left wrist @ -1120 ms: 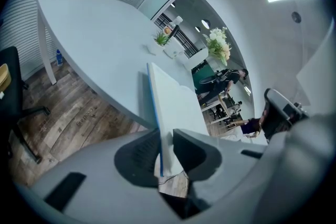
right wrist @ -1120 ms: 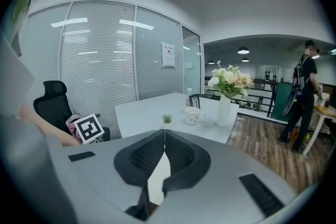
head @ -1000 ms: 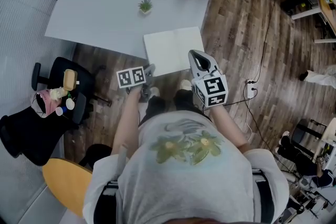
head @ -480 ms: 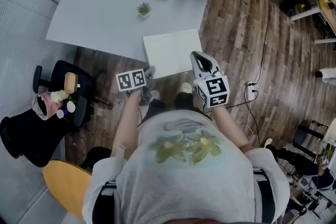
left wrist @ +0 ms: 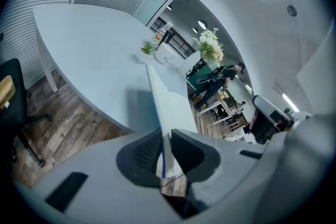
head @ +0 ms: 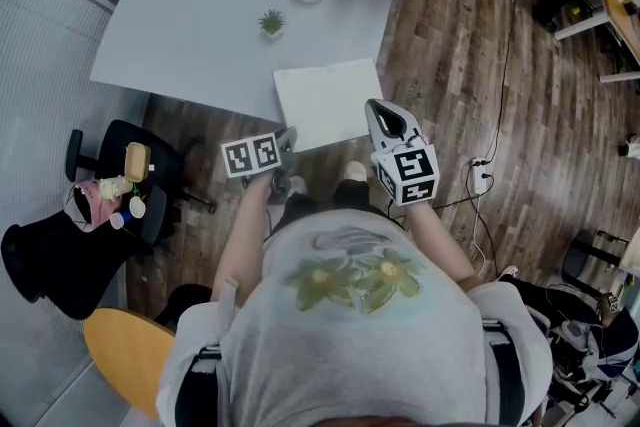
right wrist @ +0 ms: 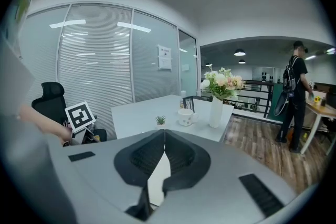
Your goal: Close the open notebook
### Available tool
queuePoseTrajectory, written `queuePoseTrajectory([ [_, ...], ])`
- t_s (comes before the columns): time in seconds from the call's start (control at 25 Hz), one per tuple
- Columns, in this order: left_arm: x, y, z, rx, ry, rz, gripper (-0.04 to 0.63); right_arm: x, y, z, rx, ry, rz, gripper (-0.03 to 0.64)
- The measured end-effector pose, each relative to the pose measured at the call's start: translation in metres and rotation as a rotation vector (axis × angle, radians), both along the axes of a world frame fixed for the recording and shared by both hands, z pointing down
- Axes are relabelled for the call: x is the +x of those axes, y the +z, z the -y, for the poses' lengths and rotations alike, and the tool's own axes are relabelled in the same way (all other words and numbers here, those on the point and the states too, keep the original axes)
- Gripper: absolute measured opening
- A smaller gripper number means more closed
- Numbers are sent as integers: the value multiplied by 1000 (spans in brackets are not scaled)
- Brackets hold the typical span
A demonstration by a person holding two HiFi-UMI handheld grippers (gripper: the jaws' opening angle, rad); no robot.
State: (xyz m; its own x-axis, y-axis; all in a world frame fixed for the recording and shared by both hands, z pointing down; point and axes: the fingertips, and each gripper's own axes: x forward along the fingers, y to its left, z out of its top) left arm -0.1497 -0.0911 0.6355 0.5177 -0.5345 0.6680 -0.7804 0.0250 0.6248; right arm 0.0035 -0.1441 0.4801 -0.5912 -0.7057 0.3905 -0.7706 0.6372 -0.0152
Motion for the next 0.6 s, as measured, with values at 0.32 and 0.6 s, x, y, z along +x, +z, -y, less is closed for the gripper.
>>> queuePoseTrajectory([
  [0.32,10,-15,5,19,-6,3,52,7,-1,0,4,10,9,18],
  [0.6,16,-24,6,38,-22,-13,49,15,-3,-5,9,20,16,18],
])
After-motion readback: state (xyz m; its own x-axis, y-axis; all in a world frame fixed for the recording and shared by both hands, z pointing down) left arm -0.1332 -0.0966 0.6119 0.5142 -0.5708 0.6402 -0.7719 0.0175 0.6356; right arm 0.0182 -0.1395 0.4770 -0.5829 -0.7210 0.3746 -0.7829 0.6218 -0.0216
